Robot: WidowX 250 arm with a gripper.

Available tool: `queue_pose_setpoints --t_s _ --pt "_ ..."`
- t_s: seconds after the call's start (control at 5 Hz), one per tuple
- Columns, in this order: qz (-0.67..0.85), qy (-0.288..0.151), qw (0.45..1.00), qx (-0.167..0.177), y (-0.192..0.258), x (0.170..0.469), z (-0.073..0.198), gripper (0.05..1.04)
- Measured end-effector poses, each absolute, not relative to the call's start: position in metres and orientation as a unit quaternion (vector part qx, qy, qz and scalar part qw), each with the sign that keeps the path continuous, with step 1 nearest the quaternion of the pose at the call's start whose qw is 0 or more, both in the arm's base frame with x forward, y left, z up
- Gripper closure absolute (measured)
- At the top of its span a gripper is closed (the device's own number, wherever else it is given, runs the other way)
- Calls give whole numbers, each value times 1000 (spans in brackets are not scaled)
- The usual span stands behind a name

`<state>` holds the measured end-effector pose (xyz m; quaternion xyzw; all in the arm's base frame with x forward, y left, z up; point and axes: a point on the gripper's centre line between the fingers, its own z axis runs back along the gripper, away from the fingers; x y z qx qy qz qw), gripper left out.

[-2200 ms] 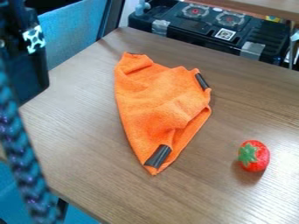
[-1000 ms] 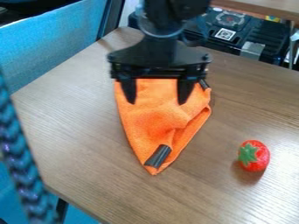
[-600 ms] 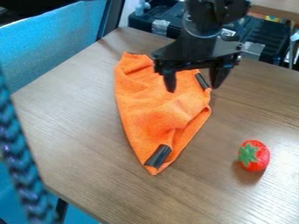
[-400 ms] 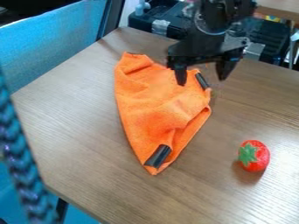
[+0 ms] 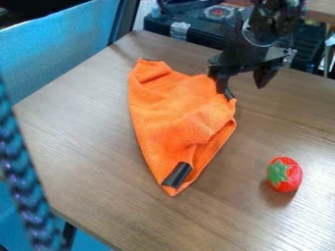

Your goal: Unfold the cloth from right to left

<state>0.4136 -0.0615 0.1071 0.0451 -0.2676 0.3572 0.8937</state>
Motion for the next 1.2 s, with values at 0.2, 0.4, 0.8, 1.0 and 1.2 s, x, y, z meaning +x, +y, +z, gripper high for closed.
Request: queue_pose_setpoints --t_s 0.2,0.4,0.8,1.0,1.2 --pt "366 -271 888 62 -60 425 97 84" --pt "383 -278 877 84 -56 435 86 84" --pt "377 -285 876 98 -54 444 78 84" --pt "371 -276 880 108 -52 443 71 84" --pt "373 -278 878 113 -46 444 70 90"
